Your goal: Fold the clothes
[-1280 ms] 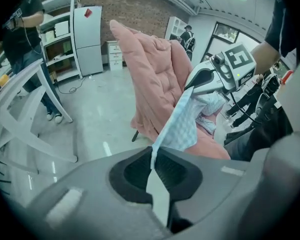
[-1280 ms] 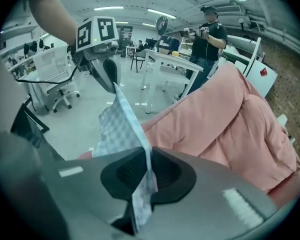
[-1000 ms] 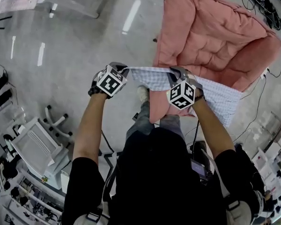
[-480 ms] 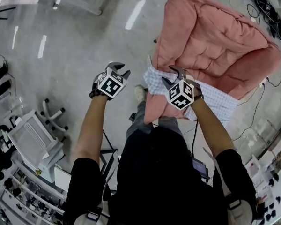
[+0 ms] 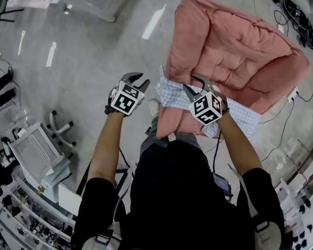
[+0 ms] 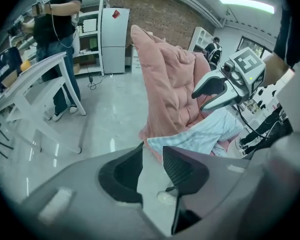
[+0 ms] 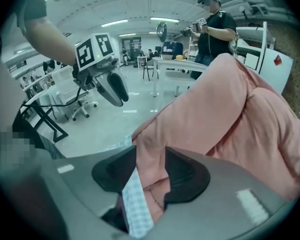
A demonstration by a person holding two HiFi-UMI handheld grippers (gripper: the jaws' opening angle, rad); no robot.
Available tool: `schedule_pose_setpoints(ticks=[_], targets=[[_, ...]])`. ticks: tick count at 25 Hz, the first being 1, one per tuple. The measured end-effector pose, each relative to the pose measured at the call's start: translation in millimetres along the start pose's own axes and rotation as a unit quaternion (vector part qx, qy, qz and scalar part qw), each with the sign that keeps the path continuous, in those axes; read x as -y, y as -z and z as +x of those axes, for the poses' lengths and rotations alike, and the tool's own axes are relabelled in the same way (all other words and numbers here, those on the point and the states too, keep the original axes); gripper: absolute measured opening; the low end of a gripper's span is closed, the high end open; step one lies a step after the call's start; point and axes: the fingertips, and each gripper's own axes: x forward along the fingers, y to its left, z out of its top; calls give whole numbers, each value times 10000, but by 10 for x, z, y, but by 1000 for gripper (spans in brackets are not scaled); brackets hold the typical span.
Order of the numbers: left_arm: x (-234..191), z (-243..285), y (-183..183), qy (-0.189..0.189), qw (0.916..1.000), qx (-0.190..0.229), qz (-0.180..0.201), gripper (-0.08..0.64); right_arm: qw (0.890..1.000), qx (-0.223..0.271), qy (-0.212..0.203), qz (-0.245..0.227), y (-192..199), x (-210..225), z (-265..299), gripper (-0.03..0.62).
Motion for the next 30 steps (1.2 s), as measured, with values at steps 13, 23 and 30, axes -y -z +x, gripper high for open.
schedule_pose_setpoints(ticks=[13,23,30], targets=[[510,-442,-479,-554,9936,849,-494,114,9932,849,423,669,-75,251,-798,96],[851,-1138,-391,-1601,9623,1761,-1317,46,9883,1444,293,396,-269,167,-1250,55],[899,-1728,-256,-2149,9301,2477,-1654,51,9789,1957,562,148,-557,74,-1508,34]])
